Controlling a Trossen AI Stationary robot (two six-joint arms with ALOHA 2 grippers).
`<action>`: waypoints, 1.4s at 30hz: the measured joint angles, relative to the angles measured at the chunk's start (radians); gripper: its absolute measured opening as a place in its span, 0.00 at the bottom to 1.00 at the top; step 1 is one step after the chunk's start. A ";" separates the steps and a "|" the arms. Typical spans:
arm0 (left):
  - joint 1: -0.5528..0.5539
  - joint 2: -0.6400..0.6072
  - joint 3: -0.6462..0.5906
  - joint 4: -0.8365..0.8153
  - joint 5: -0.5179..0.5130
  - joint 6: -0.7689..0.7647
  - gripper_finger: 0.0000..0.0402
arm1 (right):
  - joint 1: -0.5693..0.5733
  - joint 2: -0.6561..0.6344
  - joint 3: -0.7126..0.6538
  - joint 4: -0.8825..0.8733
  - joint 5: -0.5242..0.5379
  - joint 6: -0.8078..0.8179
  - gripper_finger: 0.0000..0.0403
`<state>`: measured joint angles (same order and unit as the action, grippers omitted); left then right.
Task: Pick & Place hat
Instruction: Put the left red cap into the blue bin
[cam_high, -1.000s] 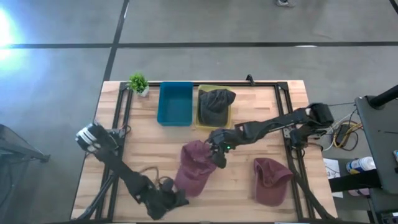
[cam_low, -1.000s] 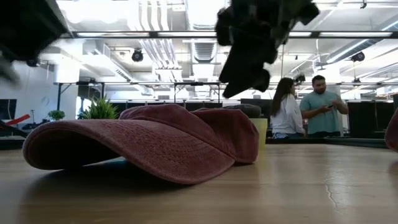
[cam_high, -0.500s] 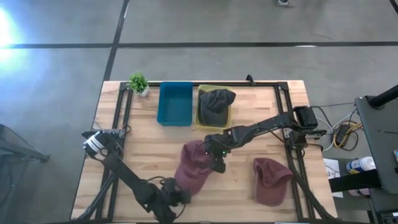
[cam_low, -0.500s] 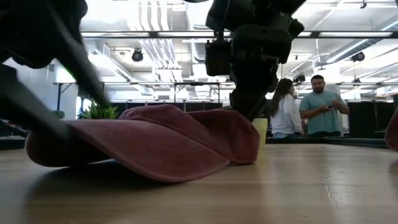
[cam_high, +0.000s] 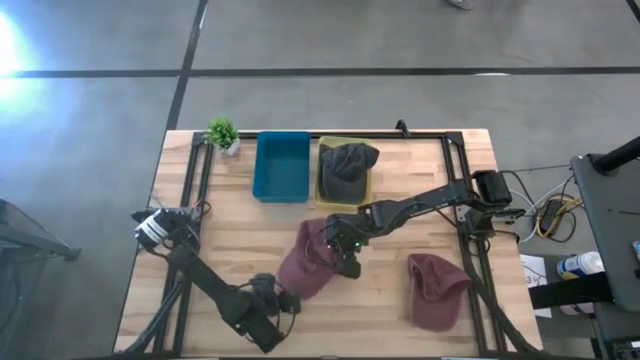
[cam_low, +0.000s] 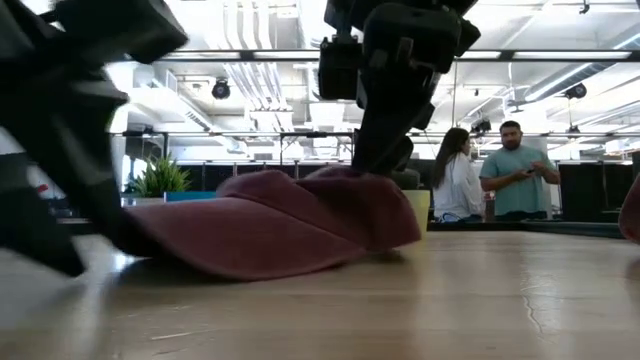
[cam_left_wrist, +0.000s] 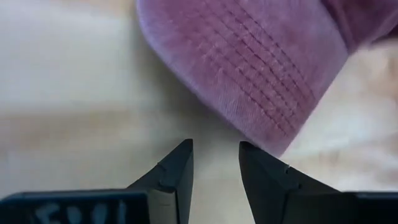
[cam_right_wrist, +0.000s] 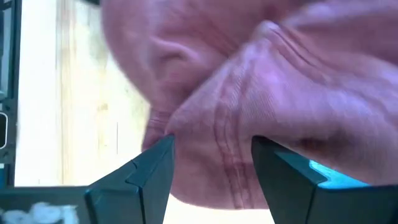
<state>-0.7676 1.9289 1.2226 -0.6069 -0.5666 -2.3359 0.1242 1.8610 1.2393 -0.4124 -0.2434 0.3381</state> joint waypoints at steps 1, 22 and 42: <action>0.007 -0.001 0.000 -0.018 -0.022 0.001 0.30 | 0.000 0.000 0.000 -0.001 -0.005 -0.001 0.52; -0.032 -0.037 0.001 -0.016 -0.104 0.010 0.30 | -0.038 0.001 -0.011 -0.018 -0.022 -0.002 0.52; 0.040 -0.037 -0.148 0.204 -0.215 0.004 0.30 | -0.048 0.002 -0.011 -0.022 -0.054 -0.009 0.52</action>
<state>-0.7273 1.8919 1.0748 -0.4024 -0.7817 -2.3316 0.0757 1.8626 1.2282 -0.4344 -0.2970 0.3287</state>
